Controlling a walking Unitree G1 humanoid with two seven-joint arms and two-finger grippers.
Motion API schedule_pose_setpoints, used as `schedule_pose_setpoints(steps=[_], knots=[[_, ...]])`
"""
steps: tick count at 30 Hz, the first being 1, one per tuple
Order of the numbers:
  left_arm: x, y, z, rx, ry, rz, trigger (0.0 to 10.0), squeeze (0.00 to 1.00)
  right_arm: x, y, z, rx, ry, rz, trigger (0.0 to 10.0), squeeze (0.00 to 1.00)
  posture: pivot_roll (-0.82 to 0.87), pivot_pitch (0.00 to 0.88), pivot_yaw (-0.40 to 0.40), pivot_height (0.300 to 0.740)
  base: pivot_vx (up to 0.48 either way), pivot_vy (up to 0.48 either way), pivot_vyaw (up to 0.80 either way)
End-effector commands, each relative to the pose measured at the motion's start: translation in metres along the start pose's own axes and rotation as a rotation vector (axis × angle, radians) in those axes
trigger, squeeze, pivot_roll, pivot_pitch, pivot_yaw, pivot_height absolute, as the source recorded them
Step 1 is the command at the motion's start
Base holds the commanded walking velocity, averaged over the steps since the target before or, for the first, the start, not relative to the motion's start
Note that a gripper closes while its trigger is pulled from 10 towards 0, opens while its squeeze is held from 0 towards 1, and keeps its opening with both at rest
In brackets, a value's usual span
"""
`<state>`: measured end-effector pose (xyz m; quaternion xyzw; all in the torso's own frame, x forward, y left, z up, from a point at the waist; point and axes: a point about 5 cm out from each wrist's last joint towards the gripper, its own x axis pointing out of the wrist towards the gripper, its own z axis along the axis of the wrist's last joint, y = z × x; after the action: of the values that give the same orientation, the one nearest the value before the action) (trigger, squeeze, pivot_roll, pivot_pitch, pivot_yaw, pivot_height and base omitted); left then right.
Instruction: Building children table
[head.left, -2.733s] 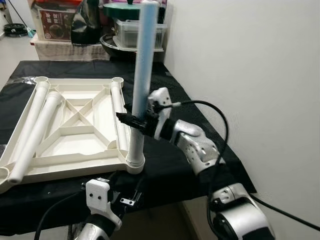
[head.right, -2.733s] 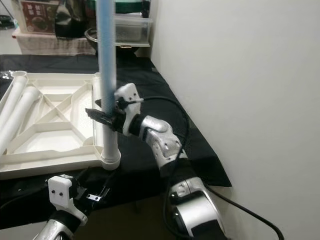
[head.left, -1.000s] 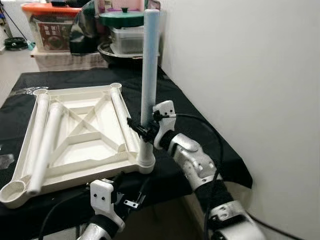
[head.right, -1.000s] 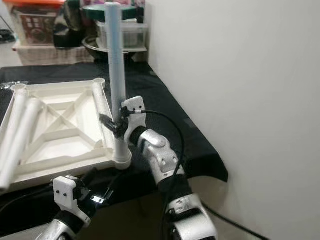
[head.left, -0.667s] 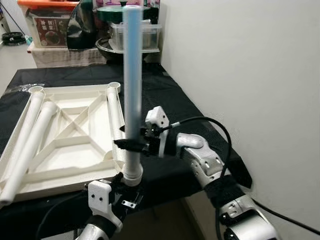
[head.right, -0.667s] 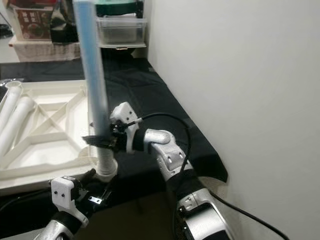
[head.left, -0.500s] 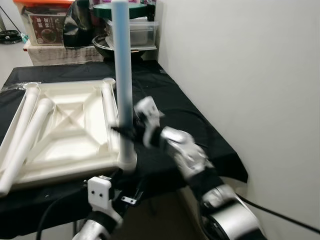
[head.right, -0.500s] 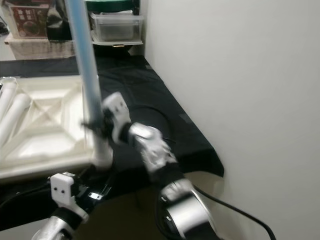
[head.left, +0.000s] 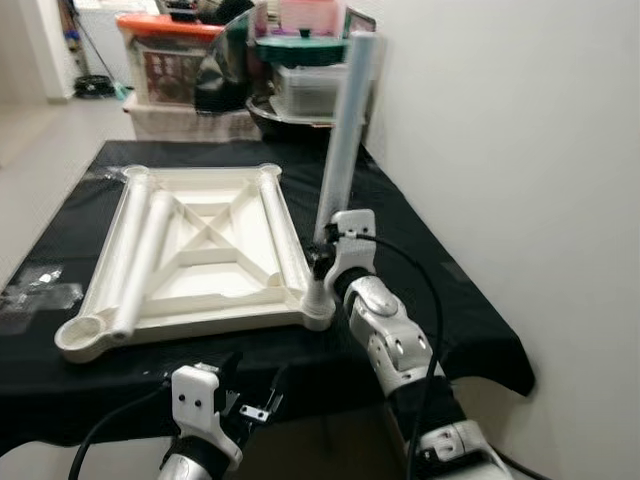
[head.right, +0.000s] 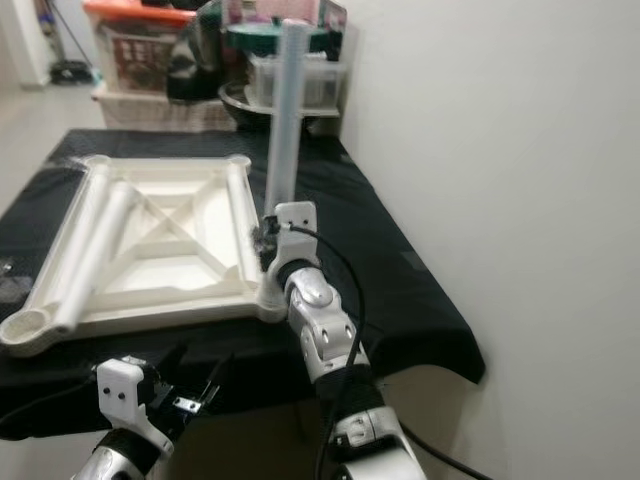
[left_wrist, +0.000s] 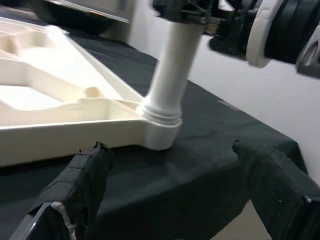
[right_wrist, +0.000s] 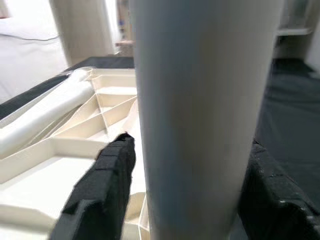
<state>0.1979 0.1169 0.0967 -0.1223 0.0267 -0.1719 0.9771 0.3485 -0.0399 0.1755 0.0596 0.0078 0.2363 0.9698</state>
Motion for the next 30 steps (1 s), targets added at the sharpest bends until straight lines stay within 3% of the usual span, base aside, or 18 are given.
schedule_pose_setpoints(steps=[1,2,4,5,7,8,9,10,15,17,18,19,21,23,24,27,28,30], knots=[[0.0,-0.001,-0.004,-0.013,0.023,-0.005,10.0,0.0,0.008,0.026,0.018,0.068,-0.078,0.251,10.0,0.0,0.13,0.0,-0.115,0.74,0.0,0.0,0.0],[0.0,-0.001,-0.004,-0.013,0.023,-0.005,10.0,0.0,0.008,0.026,0.018,0.068,-0.078,0.251,10.0,0.0,0.13,0.0,-0.115,0.74,0.0,0.0,0.0],[0.0,-0.001,-0.005,-0.014,0.019,0.004,10.0,0.0,0.013,0.029,0.037,0.065,-0.116,0.503,10.0,0.0,0.13,0.0,-0.126,0.74,0.0,0.0,0.0],[0.0,-0.001,-0.005,-0.014,0.019,0.004,10.0,0.0,0.013,0.029,0.037,0.065,-0.116,0.503,10.0,0.0,0.13,0.0,-0.126,0.74,0.0,0.0,0.0],[0.0,-0.002,-0.006,-0.015,0.02,0.004,10.0,0.0,0.009,0.03,0.039,0.018,-0.11,0.662,10.0,0.0,0.15,0.0,-0.145,0.74,0.0,0.0,0.0],[0.0,-0.003,-0.006,-0.015,0.019,0.003,10.0,0.0,0.004,0.03,0.038,-0.025,-0.085,0.761,9.2,0.0,0.15,0.0,-0.148,0.74,0.0,0.0,0.0],[0.0,-0.004,-0.007,-0.016,0.019,0.002,10.0,0.0,0.002,0.031,0.033,-0.066,-0.051,0.815,3.3,0.0,0.15,0.0,-0.147,0.74,0.0,0.0,0.0],[-0.001,-0.005,-0.008,-0.018,0.021,0.003,10.0,0.0,0.003,0.032,0.025,-0.093,-0.01,0.81,0.0,0.0,0.15,0.0,-0.147,0.74,0.0,0.0,0.0],[-0.002,-0.006,-0.01,-0.018,0.026,-0.001,10.0,0.0,0.009,0.032,0.013,-0.085,0.045,0.708,0.0,0.0,0.16,0.0,-0.152,0.74,0.0,0.0,0.0],[-0.002,-0.006,-0.01,-0.012,0.03,-0.004,10.0,0.0,0.013,0.03,0.006,-0.045,0.084,0.605,0.0,0.0,0.15,0.0,-0.148,0.74,0.0,0.0,0.0],[-0.001,-0.005,-0.009,-0.009,0.031,-0.006,10.0,0.0,0.019,0.023,-0.003,-0.022,0.127,0.458,0.0,0.0,0.14,0.0,-0.146,0.74,0.0,0.0,0.0],[-0.001,-0.005,-0.009,-0.009,0.031,-0.006,10.0,0.0,0.019,0.023,-0.003,-0.022,0.127,0.458,0.0,0.0,0.14,0.0,-0.146,0.74,0.0,0.0,0.0],[-0.002,-0.011,-0.015,-0.019,0.045,-0.026,10.0,0.0,0.021,-0.02,-0.019,0.045,0.189,-0.067,0.0,0.0,0.14,0.0,-0.142,0.74,0.0,0.0,0.0],[-0.003,-0.015,-0.018,-0.03,0.052,-0.033,10.0,0.0,0.008,-0.049,-0.03,0.09,0.205,-0.373,0.0,0.0,0.13,0.0,-0.147,0.74,0.0,0.0,0.0],[-0.004,-0.015,-0.018,-0.033,0.052,-0.029,10.0,0.0,0.001,-0.058,-0.035,0.096,0.209,-0.459,0.0,0.0,0.13,0.0,-0.147,0.74,0.0,0.0,0.0],[-0.004,-0.014,-0.018,-0.033,0.052,-0.027,10.0,0.0,-0.005,-0.062,-0.039,0.083,0.218,-0.501,0.0,0.0,0.13,0.0,-0.143,0.74,0.0,0.0,0.0],[-0.004,-0.014,-0.018,-0.032,0.052,-0.028,10.0,0.0,-0.006,-0.058,-0.04,0.081,0.225,-0.482,10.0,0.0,0.12,0.0,-0.136,0.74,0.0,0.0,0.0],[-0.004,-0.013,-0.018,-0.031,0.054,-0.031,10.0,0.0,-0.002,-0.042,-0.035,0.089,0.203,-0.361,10.0,0.0,0.11,0.0,-0.132,0.74,0.0,0.0,0.0]])
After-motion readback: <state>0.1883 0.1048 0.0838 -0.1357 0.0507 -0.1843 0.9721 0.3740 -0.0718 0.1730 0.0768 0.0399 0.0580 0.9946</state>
